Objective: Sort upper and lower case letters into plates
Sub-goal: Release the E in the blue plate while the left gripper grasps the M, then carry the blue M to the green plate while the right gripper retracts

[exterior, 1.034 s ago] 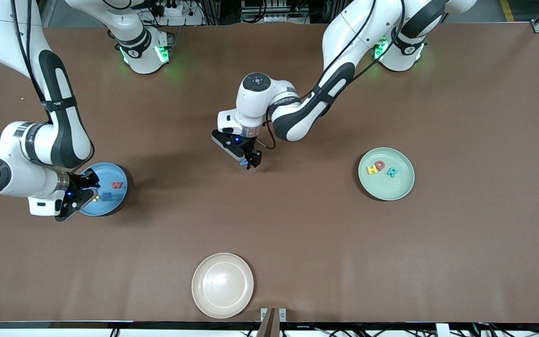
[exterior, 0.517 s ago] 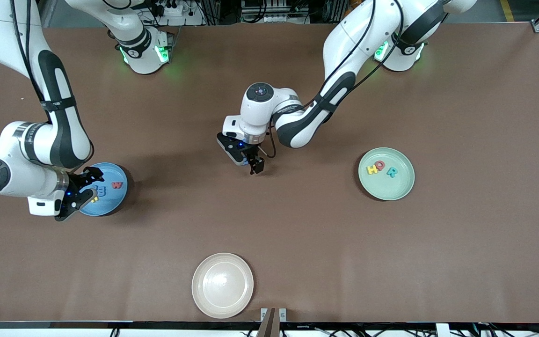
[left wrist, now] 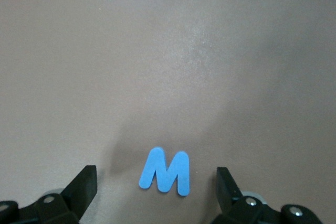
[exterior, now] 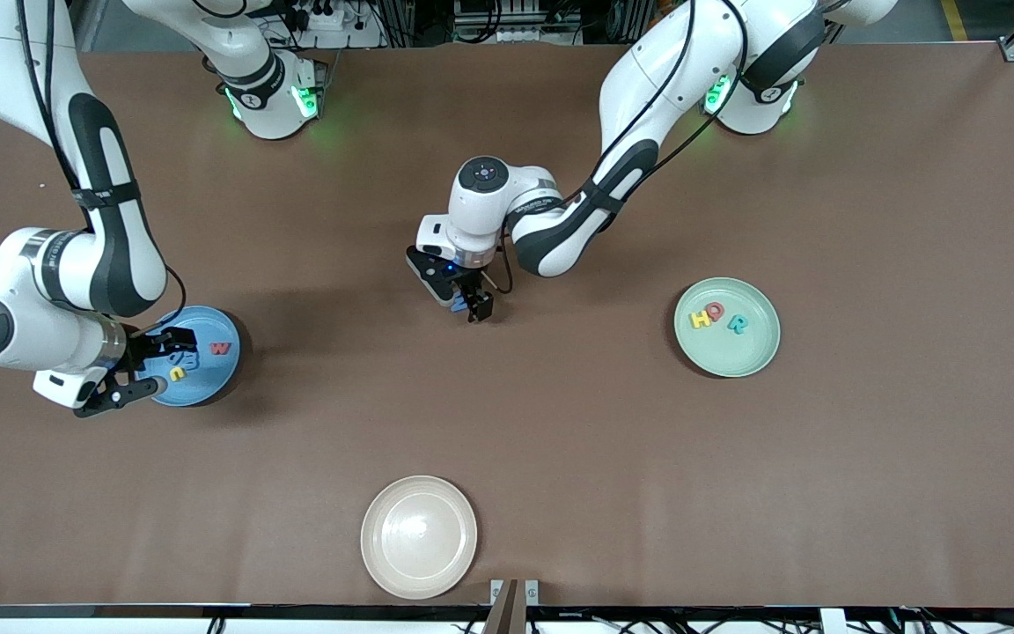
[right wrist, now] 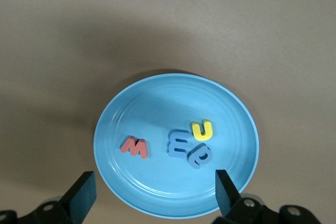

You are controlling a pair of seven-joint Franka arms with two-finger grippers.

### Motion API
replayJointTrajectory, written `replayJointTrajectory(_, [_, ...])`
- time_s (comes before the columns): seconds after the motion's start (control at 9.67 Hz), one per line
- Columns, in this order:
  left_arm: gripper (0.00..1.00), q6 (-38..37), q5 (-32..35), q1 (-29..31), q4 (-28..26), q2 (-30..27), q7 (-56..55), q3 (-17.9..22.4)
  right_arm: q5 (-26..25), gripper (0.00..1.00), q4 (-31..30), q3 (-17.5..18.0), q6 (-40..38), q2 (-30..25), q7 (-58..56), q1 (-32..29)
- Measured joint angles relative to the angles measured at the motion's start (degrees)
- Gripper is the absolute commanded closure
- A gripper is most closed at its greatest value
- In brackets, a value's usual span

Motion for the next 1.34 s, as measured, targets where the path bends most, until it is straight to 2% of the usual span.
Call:
replayJointTrajectory(0.1, [0.03,0.0,0.0,-0.07,0.01,0.45,0.0,0.0,0.0,0.0,-0.49,-0.04,-0.1,-0.57,0.38,-1.02])
replayJointTrajectory(0.31, [0.43,0.04,0.0,-0.21,0.42,0.98,0.0,0.0,0.0,0.0,-2.83,-0.09,-0.1,-3.08,0.31,-3.14])
replayJointTrajectory(0.41, [0.54,0.04,0.0,-0.27,0.75,1.03,0.0,0.0,-0.03,0.0,-3.89,-0.1,-0.1,-4.58,0.3,-3.55])
replayJointTrajectory(0.52, [0.57,0.04,0.0,-0.35,1.2,1.03,-0.12,-0.01,-0.07,0.0,-4.84,-0.07,-0.17,-5.81,0.3,-3.56])
replayJointTrajectory(0.62, [0.66,0.04,0.0,-0.53,1.54,1.03,-0.93,-0.02,-0.36,0.0,-5.82,-0.11,-0.27,-6.74,0.16,-3.59])
replayJointTrajectory(0.72, [0.79,0.04,0.0,-0.85,1.72,1.02,-1.85,-0.02,-0.7,0.0,-6.62,-0.21,-0.98,-7.4,-0.44,-3.99])
replayJointTrajectory(0.93, [0.92,0.04,0.0,-1.17,1.83,1.04,-2.3,0.11,-1.07,0.0,-7.21,-0.3,-4.92,-8.97,-2.67,-6.62])
replayJointTrajectory(1.14, [0.93,0.02,0.0,-1.15,1.98,1.04,-2.34,0.21,-1.05,0.0,-7.27,0.0,-9.34,-11.26,-0.65,-6.66])
replayJointTrajectory(1.34, [0.93,-1.24,0.0,-0.28,3.08,0.6,-2.34,0.59,-1.04,0.0,-7.3,0.71,-15.58,-14.9,10.9,-2.26])
